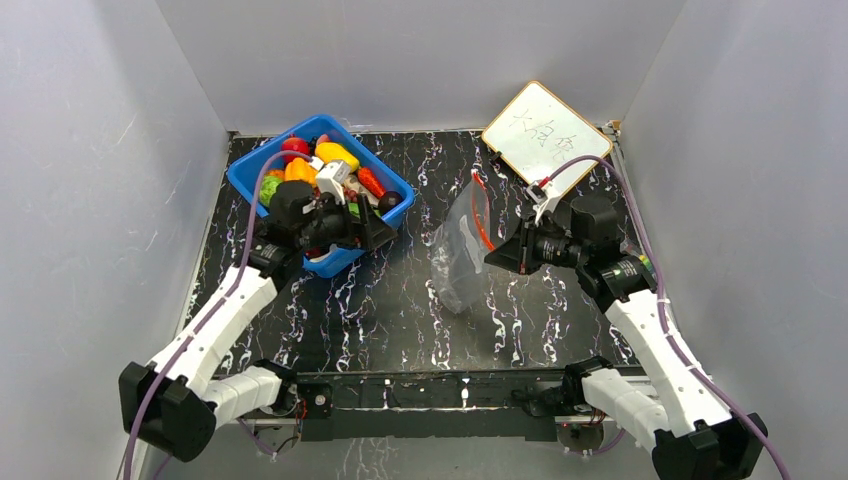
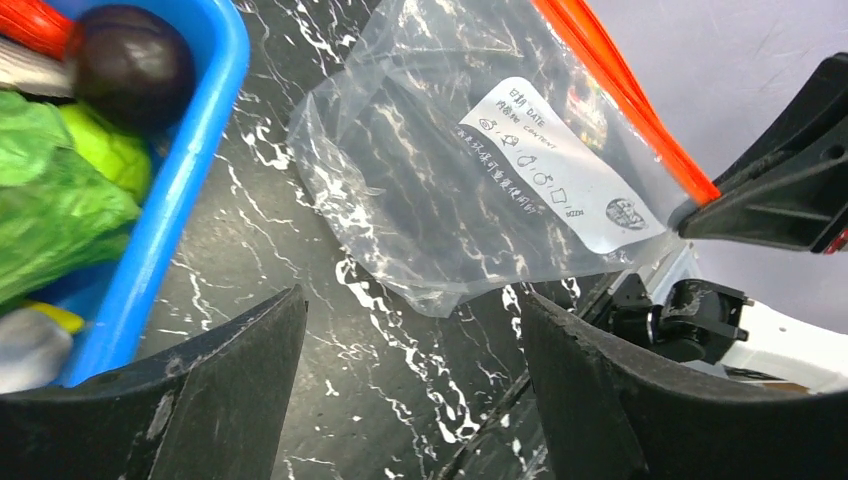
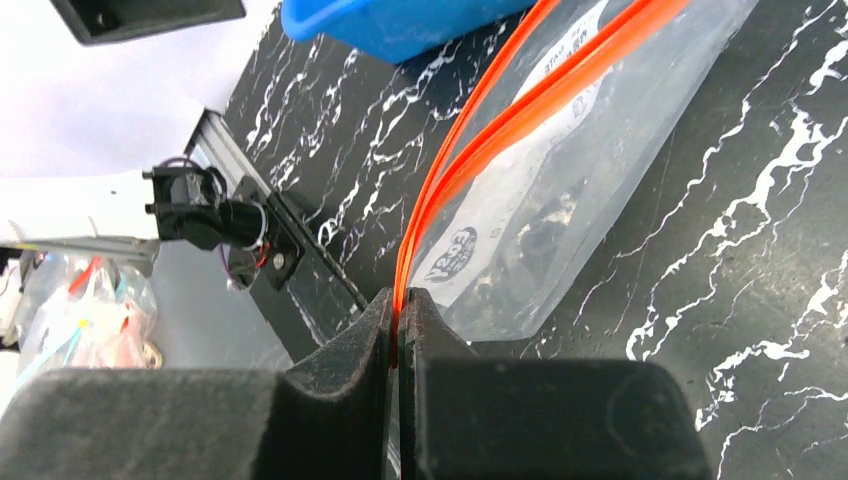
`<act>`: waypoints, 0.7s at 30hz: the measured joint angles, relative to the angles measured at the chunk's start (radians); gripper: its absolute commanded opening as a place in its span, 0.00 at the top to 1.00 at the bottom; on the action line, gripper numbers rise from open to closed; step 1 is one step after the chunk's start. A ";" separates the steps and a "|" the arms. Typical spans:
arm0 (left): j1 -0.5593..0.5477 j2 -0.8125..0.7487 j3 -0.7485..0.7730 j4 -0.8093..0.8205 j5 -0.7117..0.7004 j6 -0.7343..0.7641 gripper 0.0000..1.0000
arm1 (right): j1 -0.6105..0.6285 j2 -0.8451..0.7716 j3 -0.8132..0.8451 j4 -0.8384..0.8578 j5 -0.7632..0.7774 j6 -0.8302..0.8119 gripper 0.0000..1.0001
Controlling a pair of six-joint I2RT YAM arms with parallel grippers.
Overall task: Place the food in the zip-top bag and seal the zipper
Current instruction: Open the zipper of the food storage bag at the center of the board.
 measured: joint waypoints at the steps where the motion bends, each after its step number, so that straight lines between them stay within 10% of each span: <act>1: -0.013 0.017 0.007 0.001 -0.008 -0.016 0.24 | 0.002 -0.001 0.000 -0.015 -0.008 -0.018 1.00; 21: -0.176 0.232 0.016 0.240 -0.040 -0.556 0.24 | 0.178 0.012 -0.032 -0.006 -0.080 -0.076 1.00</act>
